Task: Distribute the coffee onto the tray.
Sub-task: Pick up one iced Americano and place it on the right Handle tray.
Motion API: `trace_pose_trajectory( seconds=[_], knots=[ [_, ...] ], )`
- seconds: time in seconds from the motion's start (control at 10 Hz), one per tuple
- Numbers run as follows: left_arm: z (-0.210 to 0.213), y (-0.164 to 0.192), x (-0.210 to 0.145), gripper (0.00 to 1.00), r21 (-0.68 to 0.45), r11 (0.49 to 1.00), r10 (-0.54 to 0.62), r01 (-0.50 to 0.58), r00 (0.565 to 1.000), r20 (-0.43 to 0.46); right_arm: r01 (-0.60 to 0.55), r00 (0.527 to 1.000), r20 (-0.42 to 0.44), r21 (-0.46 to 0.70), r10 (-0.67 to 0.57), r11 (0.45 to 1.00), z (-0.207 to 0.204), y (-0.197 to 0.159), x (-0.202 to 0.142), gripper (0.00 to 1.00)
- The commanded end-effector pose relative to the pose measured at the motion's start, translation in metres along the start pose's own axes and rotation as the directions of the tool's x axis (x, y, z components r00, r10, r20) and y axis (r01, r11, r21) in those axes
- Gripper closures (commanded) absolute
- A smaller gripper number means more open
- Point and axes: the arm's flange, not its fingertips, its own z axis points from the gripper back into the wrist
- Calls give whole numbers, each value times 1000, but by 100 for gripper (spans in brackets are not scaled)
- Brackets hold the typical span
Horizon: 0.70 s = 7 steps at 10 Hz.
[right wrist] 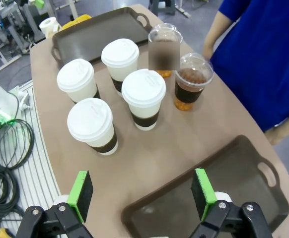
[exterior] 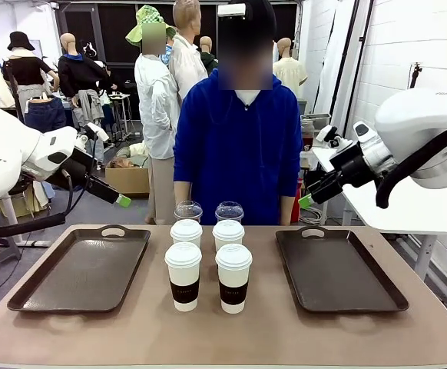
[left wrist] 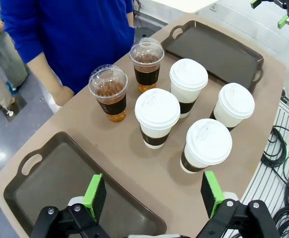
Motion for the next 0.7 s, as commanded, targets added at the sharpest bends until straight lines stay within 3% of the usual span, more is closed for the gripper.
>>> trace_pose_trajectory(
  seconds=[0.0, 0.6],
  knots=[
    [2, -1, 1, 0, -9, 1000, -1, 1, 1000, 12, -11, 1000, 21, 22, 11, 1000, 1, 0, -2, 0],
    [2, -1, 1, 0, -9, 1000, -1, 1, 1000, 12, -11, 1000, 21, 22, 11, 1000, 1, 0, -2, 0]
  ],
)
